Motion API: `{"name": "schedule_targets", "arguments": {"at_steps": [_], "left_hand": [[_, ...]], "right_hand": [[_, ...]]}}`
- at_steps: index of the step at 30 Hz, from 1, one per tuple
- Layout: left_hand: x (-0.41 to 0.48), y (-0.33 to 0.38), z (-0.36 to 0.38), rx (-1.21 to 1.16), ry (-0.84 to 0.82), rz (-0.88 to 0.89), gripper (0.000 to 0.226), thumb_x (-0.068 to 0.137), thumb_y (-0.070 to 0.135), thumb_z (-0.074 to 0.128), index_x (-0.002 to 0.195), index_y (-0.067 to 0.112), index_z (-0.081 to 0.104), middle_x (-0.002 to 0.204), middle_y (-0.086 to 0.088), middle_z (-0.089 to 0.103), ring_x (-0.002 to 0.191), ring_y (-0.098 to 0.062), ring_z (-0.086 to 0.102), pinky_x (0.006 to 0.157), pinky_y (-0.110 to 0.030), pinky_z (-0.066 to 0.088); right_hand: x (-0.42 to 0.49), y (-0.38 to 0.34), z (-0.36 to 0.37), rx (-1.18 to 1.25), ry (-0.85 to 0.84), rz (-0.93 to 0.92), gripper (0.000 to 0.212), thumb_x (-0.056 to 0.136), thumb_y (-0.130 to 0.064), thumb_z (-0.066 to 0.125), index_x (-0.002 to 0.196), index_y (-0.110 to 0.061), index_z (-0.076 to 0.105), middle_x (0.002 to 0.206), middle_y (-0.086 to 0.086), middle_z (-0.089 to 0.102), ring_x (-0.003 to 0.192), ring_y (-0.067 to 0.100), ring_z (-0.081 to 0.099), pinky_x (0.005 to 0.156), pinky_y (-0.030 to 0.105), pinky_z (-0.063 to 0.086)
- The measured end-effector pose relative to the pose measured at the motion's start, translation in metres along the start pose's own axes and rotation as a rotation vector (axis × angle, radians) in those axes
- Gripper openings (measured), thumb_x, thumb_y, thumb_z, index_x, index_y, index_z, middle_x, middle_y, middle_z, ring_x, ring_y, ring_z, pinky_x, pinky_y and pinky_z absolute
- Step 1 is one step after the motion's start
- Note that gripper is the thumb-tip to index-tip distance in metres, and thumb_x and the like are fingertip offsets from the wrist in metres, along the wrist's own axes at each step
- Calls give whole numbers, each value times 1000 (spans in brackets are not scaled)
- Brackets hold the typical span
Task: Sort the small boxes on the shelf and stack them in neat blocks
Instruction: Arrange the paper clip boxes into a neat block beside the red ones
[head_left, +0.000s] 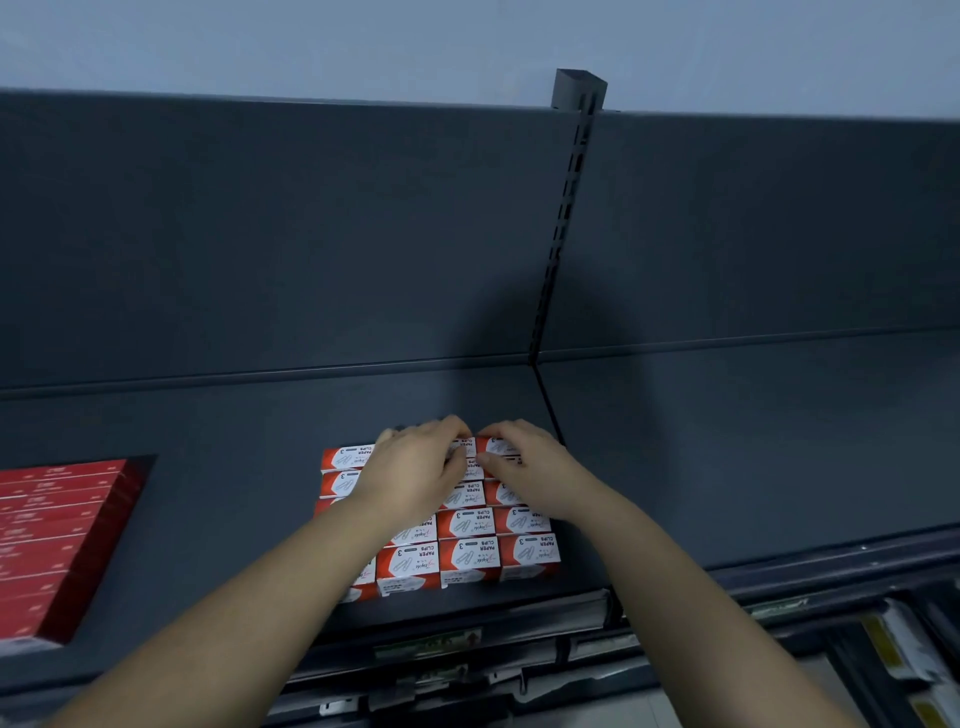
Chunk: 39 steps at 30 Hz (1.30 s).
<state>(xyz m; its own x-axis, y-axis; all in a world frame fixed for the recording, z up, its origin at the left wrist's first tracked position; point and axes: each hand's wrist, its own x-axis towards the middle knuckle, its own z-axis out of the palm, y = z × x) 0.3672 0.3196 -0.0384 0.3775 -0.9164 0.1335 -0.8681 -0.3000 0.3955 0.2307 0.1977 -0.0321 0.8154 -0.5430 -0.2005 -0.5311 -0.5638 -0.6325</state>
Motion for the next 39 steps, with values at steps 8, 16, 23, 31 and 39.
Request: {"name": "schedule_targets", "arguments": {"at_steps": [8,16,23,31,39], "left_hand": [[-11,-1,-25,-97,34,-19,41,103,44,29,134,31,53,134,13,58,124,-8,50,115,-34,20],[-67,-45,-33,-915,225,-418,61,94,63,20,147,36,35,147,17,38,134,-5,36,108,-27,25],[-85,-57,-20,-1405,144,-500,72,94,67,16,154,27,18,151,6,38,137,-17,41,111,-38,31],[-87,-46,-22,-1218,63,-503,68,86,69,14,147,41,25,131,18,54,106,1,61,87,-16,46],[-86,-39,-24,-1134,107,-549,46,97,58,20,139,48,34,112,23,59,93,3,63,80,-17,47]], "right_hand": [[-19,-2,-6,217,16,-2,48,100,-48,43,146,-35,38,147,-7,41,128,6,43,110,33,36],[-53,16,20,824,210,150,65,84,-77,35,144,-53,31,154,-17,32,133,3,37,109,27,30],[-50,7,22,847,189,230,51,83,-77,35,124,-48,44,99,-29,60,74,-17,62,66,11,44],[-51,-7,20,840,122,344,38,95,-64,37,104,-37,62,79,-8,76,75,12,74,58,24,55],[-51,-3,27,711,85,227,64,94,-67,31,152,-41,23,144,-8,49,120,13,57,96,31,51]]}}
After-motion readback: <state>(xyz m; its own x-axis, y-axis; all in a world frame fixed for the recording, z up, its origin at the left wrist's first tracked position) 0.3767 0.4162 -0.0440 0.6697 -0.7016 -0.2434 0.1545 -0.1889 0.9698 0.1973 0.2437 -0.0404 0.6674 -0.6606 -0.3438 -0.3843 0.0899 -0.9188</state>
